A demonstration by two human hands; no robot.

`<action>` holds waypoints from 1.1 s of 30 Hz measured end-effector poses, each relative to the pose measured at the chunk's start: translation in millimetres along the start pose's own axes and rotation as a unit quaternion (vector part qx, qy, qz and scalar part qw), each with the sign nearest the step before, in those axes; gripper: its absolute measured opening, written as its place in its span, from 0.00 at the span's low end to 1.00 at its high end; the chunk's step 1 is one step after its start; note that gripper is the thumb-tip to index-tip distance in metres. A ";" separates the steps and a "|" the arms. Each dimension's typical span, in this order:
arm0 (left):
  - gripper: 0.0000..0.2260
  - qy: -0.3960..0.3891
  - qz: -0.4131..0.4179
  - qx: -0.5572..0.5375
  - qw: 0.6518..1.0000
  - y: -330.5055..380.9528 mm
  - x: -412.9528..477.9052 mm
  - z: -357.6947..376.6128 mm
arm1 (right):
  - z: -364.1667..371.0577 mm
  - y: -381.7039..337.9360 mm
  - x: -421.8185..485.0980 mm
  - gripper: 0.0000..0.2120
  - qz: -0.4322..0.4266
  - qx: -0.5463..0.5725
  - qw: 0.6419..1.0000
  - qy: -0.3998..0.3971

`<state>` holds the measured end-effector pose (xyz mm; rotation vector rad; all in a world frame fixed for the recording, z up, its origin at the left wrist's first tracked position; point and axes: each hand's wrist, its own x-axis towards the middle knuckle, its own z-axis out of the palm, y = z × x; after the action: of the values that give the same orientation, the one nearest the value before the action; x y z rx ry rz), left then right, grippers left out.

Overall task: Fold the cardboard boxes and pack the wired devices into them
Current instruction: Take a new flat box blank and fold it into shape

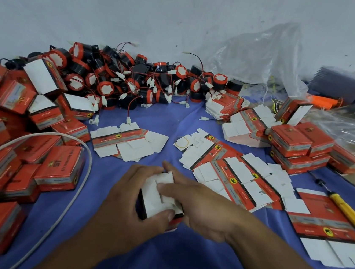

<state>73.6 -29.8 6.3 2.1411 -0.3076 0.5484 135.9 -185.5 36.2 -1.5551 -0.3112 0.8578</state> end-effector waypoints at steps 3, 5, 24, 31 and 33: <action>0.26 0.001 -0.015 -0.002 1.000 -0.6 -0.4 -0.1 | 1.1 -2.5 -0.7 0.30 0.008 0.063 0.998 -0.023; 0.27 -0.003 -0.022 -0.006 1.000 -0.6 -0.7 -0.3 | 2.8 -4.2 -1.5 0.30 0.003 0.078 0.997 -0.020; 0.36 0.020 0.061 -0.025 0.998 -7.6 -0.6 -2.4 | 0.5 -2.6 1.7 0.31 -0.194 -0.174 0.961 0.096; 0.34 -0.036 0.170 0.205 0.963 -34.6 5.2 -14.6 | -19.4 -4.6 -3.7 0.47 -0.334 -0.432 0.838 0.012; 0.31 -0.018 0.179 0.274 0.945 -40.1 9.0 -16.9 | -19.2 -0.5 -2.2 0.45 -0.344 -0.505 0.791 0.023</action>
<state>93.2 7.1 -8.8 2.6525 -0.6327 0.8839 147.4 -201.0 36.4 -2.1734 -1.3767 -0.0051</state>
